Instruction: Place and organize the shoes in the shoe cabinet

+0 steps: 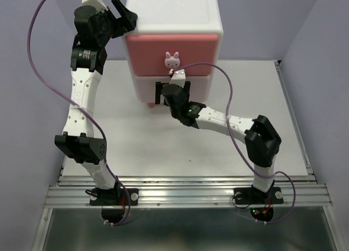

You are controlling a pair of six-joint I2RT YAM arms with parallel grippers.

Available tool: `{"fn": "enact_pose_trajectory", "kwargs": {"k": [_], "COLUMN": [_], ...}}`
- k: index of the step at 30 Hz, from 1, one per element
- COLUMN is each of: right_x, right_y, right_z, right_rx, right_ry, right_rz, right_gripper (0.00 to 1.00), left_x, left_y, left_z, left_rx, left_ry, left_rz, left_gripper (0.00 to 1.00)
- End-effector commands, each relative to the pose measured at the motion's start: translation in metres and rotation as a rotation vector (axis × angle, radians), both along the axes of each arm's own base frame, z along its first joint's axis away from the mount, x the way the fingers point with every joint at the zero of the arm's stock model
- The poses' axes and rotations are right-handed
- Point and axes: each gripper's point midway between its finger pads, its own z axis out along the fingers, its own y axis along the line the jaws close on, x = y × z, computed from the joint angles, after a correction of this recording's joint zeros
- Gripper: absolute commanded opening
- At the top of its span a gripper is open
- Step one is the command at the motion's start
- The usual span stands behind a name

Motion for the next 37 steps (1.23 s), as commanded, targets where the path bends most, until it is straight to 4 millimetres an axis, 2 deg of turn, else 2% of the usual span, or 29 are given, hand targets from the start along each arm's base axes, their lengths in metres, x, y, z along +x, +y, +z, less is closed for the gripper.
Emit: {"fn": "enact_pose_trajectory", "kwargs": {"k": [1, 2, 3, 4, 5, 6, 8, 10, 12, 14, 15, 16, 17, 18, 19, 20, 21, 22, 24, 25, 27, 28, 30, 31, 33, 37], "right_x": [0.018, 0.004, -0.016, -0.03, -0.048, -0.059, -0.084, -0.104, -0.118, -0.129, -0.133, -0.138, -0.144, -0.147, -0.149, -0.151, -0.152, -0.153, -0.151, -0.148, -0.143, -0.139, -0.134, -0.132, -0.13, -0.128], "right_y": [-0.052, -0.056, -0.076, -0.086, -0.105, -0.117, -0.155, -0.187, -0.213, -0.237, -0.244, -0.253, -0.26, -0.263, -0.263, -0.269, -0.269, -0.27, -0.271, -0.275, -0.273, -0.269, -0.265, -0.265, -0.264, -0.266], "right_z": [0.101, 0.098, 0.092, 0.077, 0.093, 0.088, 0.058, 0.054, 0.047, 0.051, 0.053, 0.058, 0.05, 0.048, 0.045, 0.04, 0.038, 0.039, 0.04, 0.048, 0.05, 0.063, 0.069, 0.075, 0.087, 0.087], "right_rx": [0.331, 0.328, 0.295, 0.266, 0.288, 0.285, 0.243, 0.201, 0.127, 0.08, 0.084, 0.136, 0.134, 0.171, 0.217, 0.226, 0.232, 0.24, 0.228, 0.212, 0.119, 0.113, 0.057, 0.076, 0.105, 0.056], "right_ry": [-0.172, -0.147, -0.097, -0.032, -0.029, -0.003, 0.079, 0.075, 0.092, 0.087, 0.084, 0.068, 0.085, 0.086, 0.087, 0.092, 0.095, 0.093, 0.086, 0.068, 0.076, 0.066, 0.074, 0.063, 0.044, 0.039], "right_rz": [-0.084, -0.077, -0.077, -0.072, -0.077, -0.096, -0.195, -0.238, -0.288, -0.344, -0.37, -0.411, -0.432, -0.448, -0.458, -0.469, -0.471, -0.479, -0.488, -0.503, -0.487, -0.475, -0.465, -0.478, -0.482, -0.491], "right_gripper": [1.0, 1.0, 1.0, 1.0, 1.0, 1.0, 1.0, 1.0, 1.0, 1.0, 1.0, 1.0, 1.0, 1.0, 1.0, 1.0, 1.0, 1.0, 1.0, 1.0, 1.0, 1.0, 1.0, 1.0, 1.0, 1.0], "left_x": [-0.014, -0.016, -0.022, -0.026, -0.03, -0.039, -0.049, -0.065, -0.074, -0.085, -0.092, -0.097, -0.1, -0.104, -0.111, -0.116, -0.131, -0.134, -0.148, -0.161, -0.174, -0.185, -0.198, -0.203, -0.206, -0.203], "left_y": [0.001, 0.006, 0.013, 0.025, 0.035, 0.047, 0.069, 0.096, 0.114, 0.129, 0.139, 0.155, 0.162, 0.167, 0.174, 0.177, 0.178, 0.184, 0.189, 0.187, 0.187, 0.183, 0.183, 0.185, 0.185, 0.185], "left_z": [-0.004, -0.003, 0.004, 0.006, 0.01, 0.018, 0.015, 0.007, -0.001, -0.007, -0.006, -0.016, -0.022, -0.031, -0.054, -0.065, -0.069, -0.11, -0.139, -0.158, -0.168, -0.173, -0.172, -0.183, -0.185, -0.183], "left_rx": [-0.006, -0.014, -0.029, -0.036, -0.042, -0.055, -0.057, -0.062, -0.06, -0.062, -0.079, -0.119, -0.138, -0.147, -0.134, -0.114, -0.104, -0.076, -0.088, -0.098, -0.135, -0.155, -0.166, -0.164, -0.158, -0.117], "left_ry": [0.053, 0.058, 0.055, 0.067, 0.066, 0.056, 0.081, 0.122, 0.151, 0.16, 0.157, 0.189, 0.21, 0.237, 0.295, 0.32, 0.317, 0.391, 0.414, 0.419, 0.408, 0.387, 0.354, 0.377, 0.391, 0.415], "left_rz": [0.046, 0.073, 0.107, 0.171, 0.207, 0.258, 0.347, 0.447, 0.518, 0.571, 0.605, 0.661, 0.683, 0.699, 0.723, 0.74, 0.755, 0.792, 0.825, 0.814, 0.817, 0.809, 0.814, 0.829, 0.834, 0.821], "left_gripper": [0.99, 0.99, 0.99, 0.99, 0.99, 0.99, 0.99, 0.99, 0.99, 0.99, 0.99, 0.99, 0.99, 0.99, 0.99, 0.99, 0.99, 0.99, 0.99, 0.99, 0.99, 0.99, 0.99, 0.99, 0.99, 0.99]}}
